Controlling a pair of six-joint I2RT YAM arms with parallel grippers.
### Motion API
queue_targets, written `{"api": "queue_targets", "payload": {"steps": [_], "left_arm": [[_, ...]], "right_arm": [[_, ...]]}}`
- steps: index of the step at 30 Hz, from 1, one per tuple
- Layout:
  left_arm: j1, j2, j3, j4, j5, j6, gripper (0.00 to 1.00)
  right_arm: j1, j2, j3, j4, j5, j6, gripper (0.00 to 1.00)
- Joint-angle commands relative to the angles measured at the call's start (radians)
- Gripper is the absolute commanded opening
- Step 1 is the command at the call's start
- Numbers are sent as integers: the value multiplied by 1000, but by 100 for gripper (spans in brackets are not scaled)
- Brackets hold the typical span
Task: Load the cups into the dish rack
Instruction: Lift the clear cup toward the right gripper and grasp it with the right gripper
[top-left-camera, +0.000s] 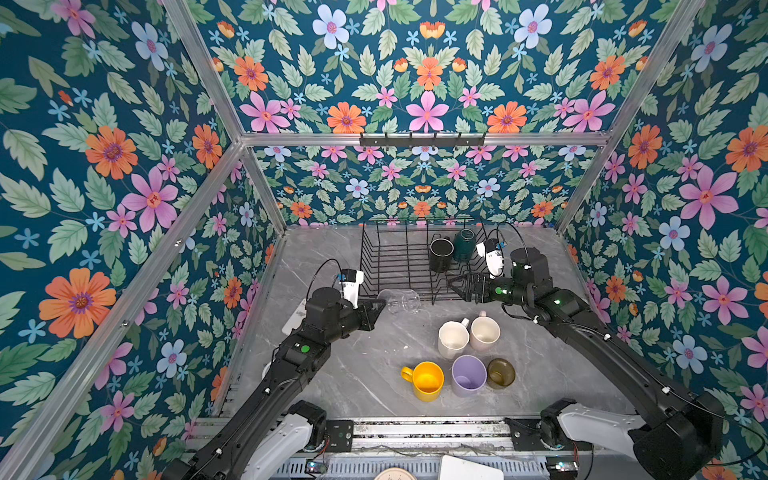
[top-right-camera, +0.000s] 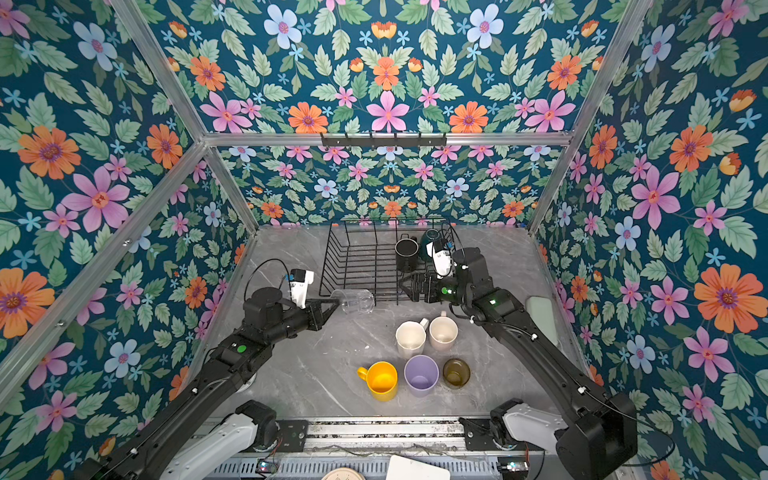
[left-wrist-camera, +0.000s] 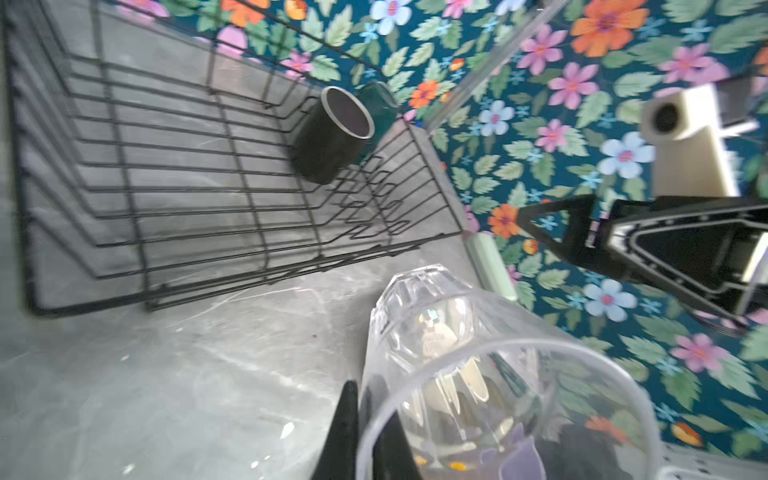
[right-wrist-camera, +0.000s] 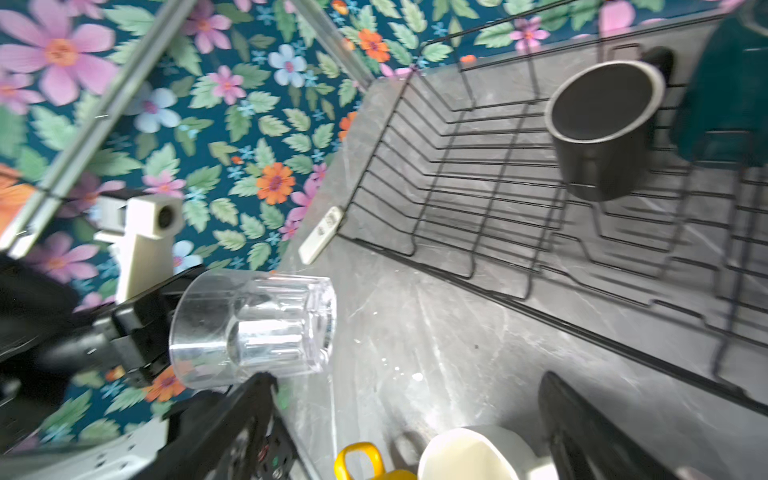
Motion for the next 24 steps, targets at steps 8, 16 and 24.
{"api": "queue_targets", "payload": {"steps": [8, 16, 24], "left_arm": [[12, 73, -110, 681, 378, -262, 0], [12, 98, -140, 807, 407, -331, 0], [14, 118, -142, 847, 416, -354, 0]], "right_arm": [[4, -18, -44, 246, -313, 45, 99], [64, -10, -44, 265, -348, 10, 98], [112, 24, -34, 288, -378, 9, 98]]}}
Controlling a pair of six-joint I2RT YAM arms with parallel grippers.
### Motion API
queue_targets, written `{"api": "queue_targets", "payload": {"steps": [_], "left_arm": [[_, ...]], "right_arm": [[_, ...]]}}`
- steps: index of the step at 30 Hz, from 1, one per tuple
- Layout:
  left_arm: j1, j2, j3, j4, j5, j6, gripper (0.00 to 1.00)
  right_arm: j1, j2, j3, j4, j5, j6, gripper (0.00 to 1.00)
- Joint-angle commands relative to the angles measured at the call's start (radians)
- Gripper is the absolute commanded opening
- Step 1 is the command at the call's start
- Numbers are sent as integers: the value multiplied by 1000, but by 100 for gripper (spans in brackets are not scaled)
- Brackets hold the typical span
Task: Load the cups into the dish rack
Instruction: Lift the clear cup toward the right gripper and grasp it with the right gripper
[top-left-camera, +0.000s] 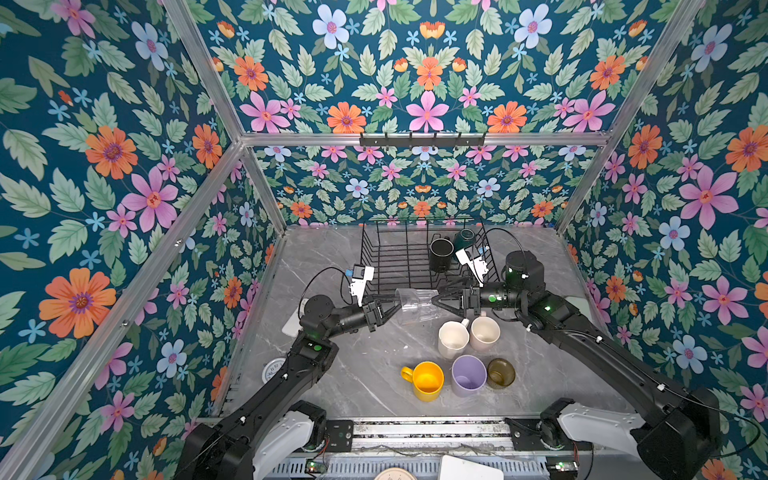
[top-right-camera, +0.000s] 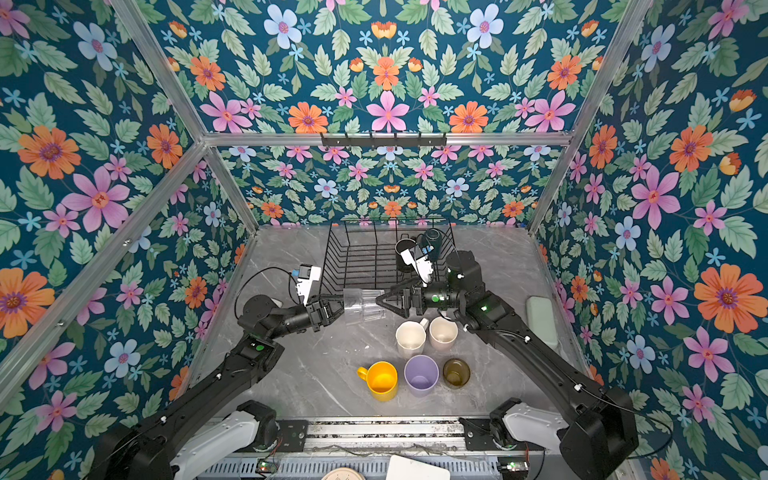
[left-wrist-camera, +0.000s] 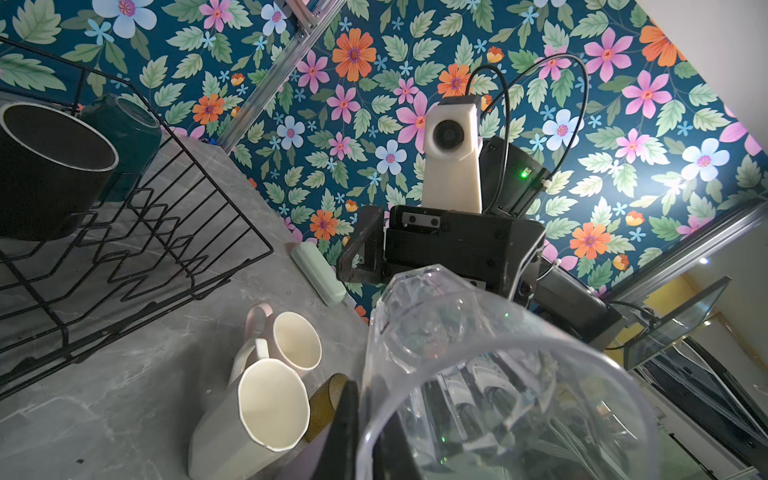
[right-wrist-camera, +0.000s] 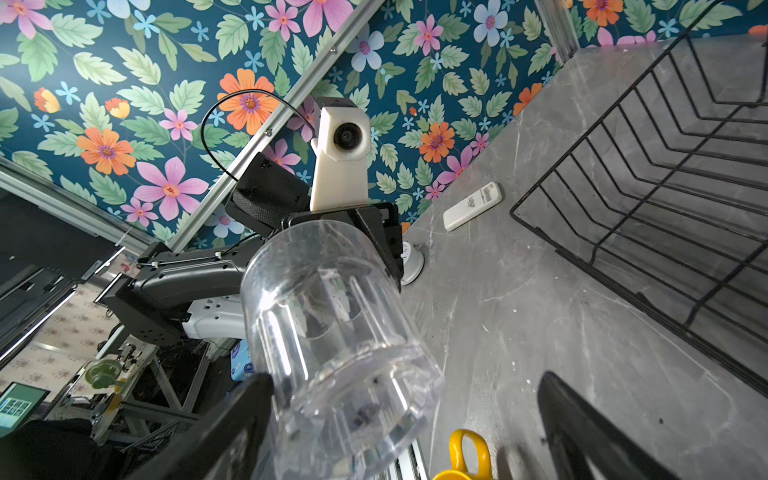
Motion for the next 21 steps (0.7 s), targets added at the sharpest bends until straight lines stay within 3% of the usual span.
{"api": "queue_targets", "payload": {"steps": [1, 21], "left_arm": [[0, 3, 3, 99, 18, -22, 0], [1, 13, -5, 162, 25, -60, 0]], "right_arm": [[19, 10, 8, 39, -21, -22, 98], [102, 97, 44, 110, -60, 13, 94]]}}
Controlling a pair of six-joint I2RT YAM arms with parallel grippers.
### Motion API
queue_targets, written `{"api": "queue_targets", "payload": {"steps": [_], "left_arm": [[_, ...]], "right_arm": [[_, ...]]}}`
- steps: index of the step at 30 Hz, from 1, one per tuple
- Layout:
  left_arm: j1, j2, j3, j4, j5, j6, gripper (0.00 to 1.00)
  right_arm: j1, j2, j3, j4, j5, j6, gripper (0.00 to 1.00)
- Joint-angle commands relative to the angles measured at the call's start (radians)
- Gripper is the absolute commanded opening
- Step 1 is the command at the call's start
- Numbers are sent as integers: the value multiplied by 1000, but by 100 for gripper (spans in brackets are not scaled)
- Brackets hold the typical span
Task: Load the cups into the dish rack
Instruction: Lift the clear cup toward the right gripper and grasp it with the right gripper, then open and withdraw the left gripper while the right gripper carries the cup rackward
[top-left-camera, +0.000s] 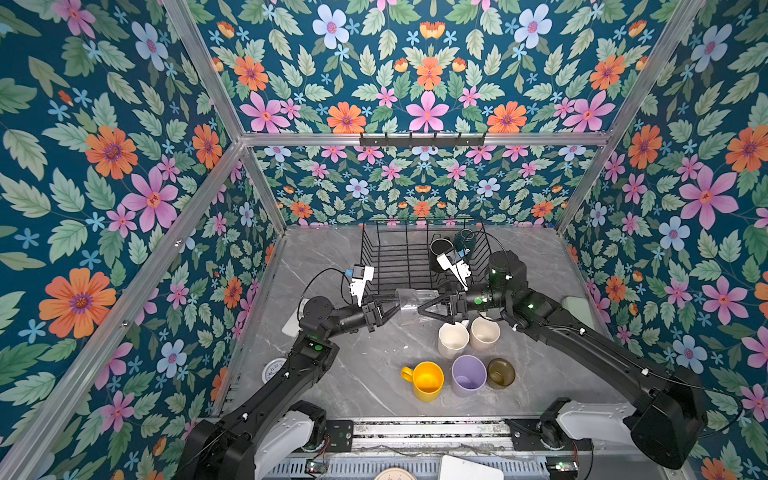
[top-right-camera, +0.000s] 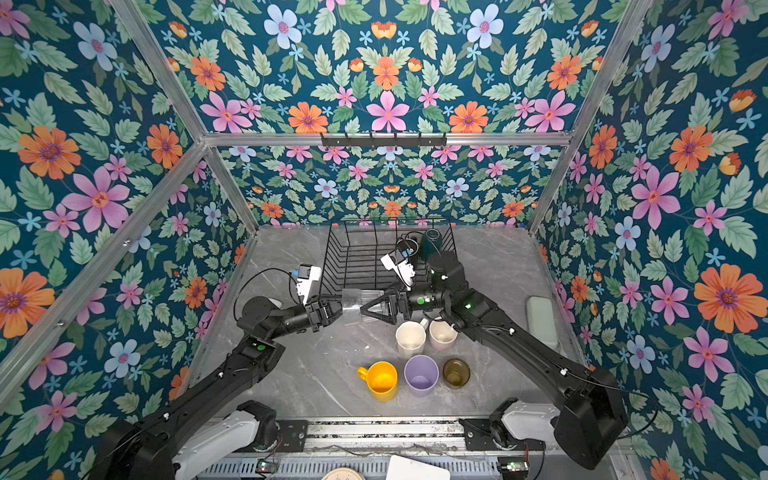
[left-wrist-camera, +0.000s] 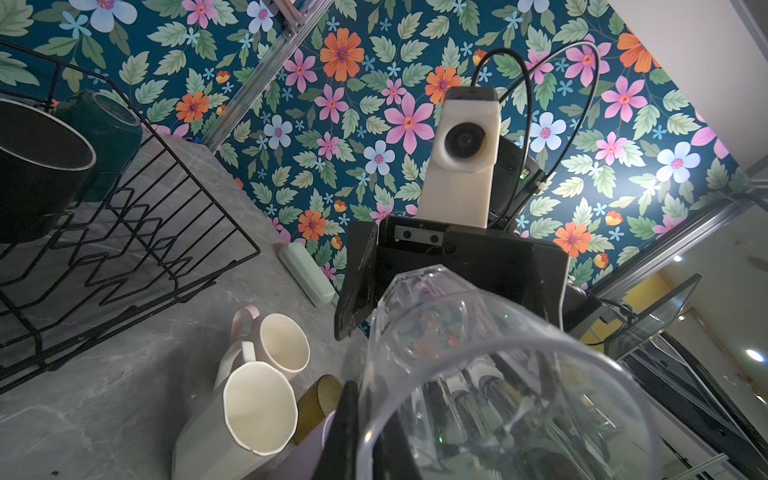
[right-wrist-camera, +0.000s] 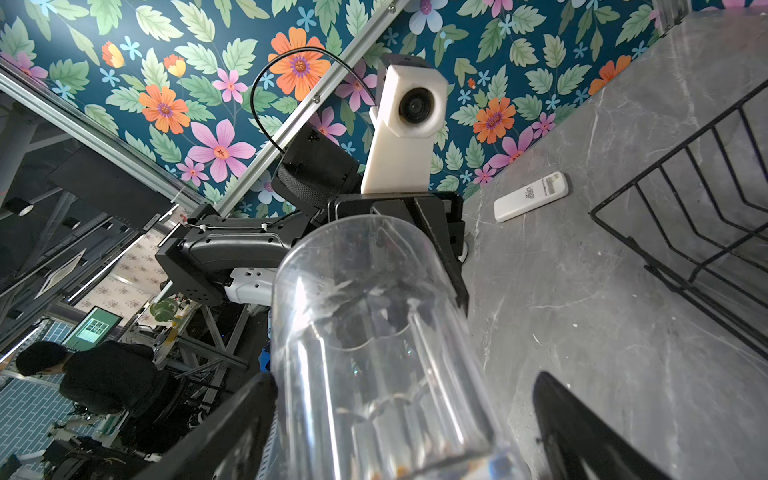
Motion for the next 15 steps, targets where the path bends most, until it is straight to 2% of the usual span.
{"api": "queue_targets", "payload": {"steps": [1, 15], "left_arm": [[0, 1, 5, 91, 7, -18, 0], [2, -12, -12, 132, -29, -36, 0]], "right_arm": [[8, 13, 6, 35, 6, 10, 94], [10, 58, 2, 101, 16, 88, 80]]}}
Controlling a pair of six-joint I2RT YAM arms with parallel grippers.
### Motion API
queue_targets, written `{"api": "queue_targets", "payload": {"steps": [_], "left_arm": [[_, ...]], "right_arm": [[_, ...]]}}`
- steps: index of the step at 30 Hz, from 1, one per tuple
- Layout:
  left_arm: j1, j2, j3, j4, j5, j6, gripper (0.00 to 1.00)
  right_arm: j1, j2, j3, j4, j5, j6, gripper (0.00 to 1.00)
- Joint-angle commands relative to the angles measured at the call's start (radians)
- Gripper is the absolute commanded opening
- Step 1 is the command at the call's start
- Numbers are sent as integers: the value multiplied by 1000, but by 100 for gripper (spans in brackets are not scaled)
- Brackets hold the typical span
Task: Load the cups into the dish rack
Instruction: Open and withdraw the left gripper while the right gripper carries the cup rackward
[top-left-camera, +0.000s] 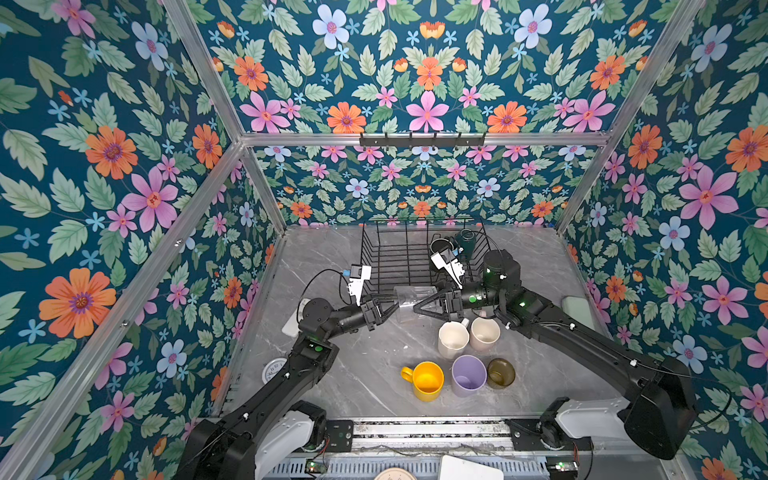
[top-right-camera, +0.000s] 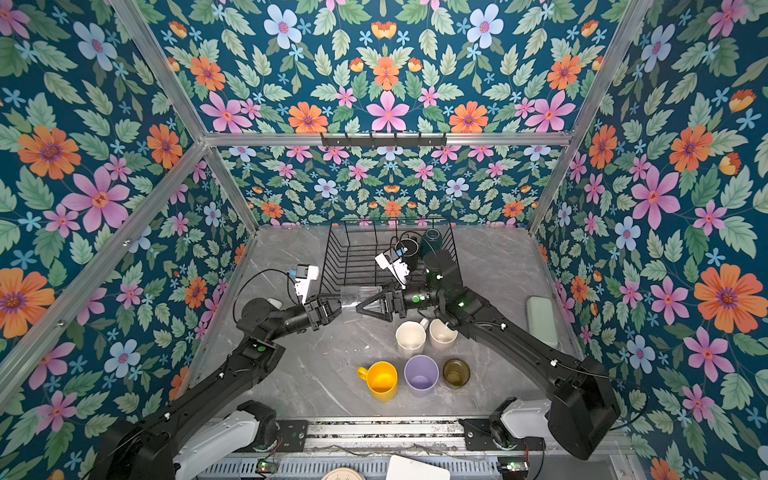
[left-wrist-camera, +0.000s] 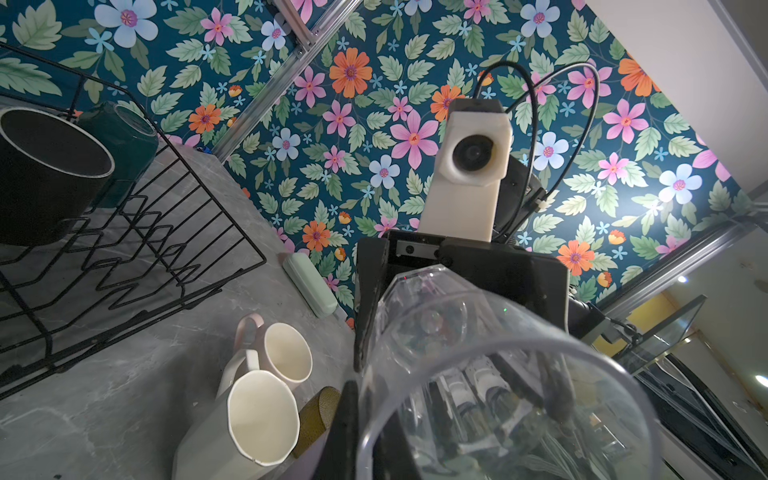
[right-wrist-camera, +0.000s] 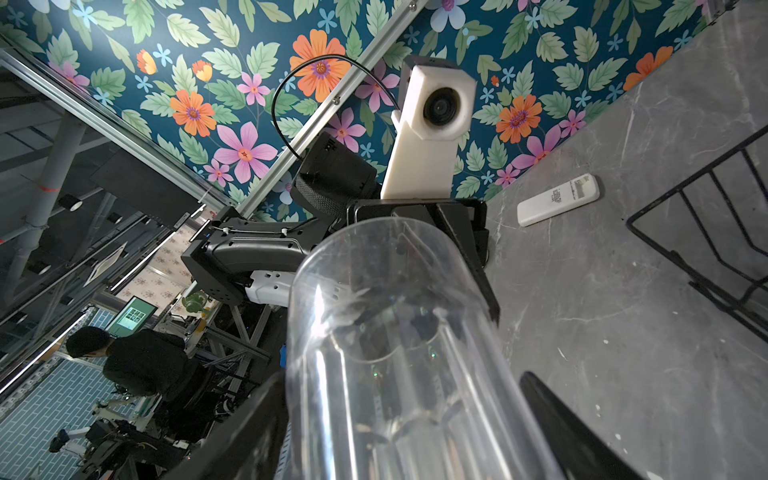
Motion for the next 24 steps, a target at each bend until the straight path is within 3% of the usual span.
{"api": "queue_targets", "payload": {"steps": [1, 13, 18, 21, 24], "left_arm": [[0, -11, 3, 107, 2, -2, 0], [-1, -24, -9, 113, -35, -5, 0], [1, -25, -14, 112, -46, -5, 0], [3, -27, -15, 99, -57, -2, 0], [5, -31, -13, 79, -67, 3, 4]], "right_arm": [[1, 10, 0, -2, 56, 20, 78], [1, 17, 14, -41, 123, 45, 40], [1, 24, 41, -93, 163, 53, 9], [-1, 20, 52, -128, 196, 54, 1], [-2, 13, 73, -176, 229, 62, 0]]}}
